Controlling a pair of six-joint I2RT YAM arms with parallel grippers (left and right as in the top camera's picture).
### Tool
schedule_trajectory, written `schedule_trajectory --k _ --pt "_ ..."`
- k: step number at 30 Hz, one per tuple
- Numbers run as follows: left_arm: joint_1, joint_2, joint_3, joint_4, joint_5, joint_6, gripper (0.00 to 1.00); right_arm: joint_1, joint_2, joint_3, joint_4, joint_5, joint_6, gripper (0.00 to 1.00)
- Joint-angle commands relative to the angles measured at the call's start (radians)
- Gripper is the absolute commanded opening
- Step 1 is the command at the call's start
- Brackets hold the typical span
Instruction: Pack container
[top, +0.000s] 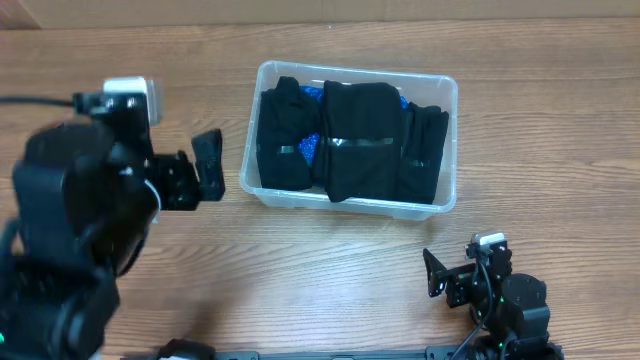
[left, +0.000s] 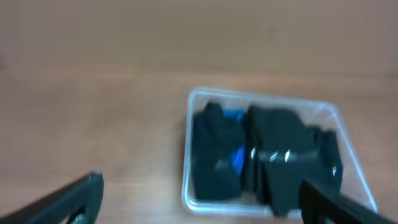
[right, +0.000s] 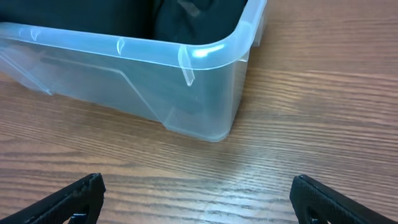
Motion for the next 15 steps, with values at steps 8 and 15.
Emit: schedule_trajectory --k 8,15 --pt "0.098 -0.759 -1.147 0.548 0.234 0.201 1.0 -0.003 -0.011 -0.018 0.002 -0.012 0.004 1.0" --pt "0.099 -1.007 -1.456 0.617 0.219 0.191 1.0 -0.003 -0.011 -0.018 0.002 -0.012 0.004 1.0"
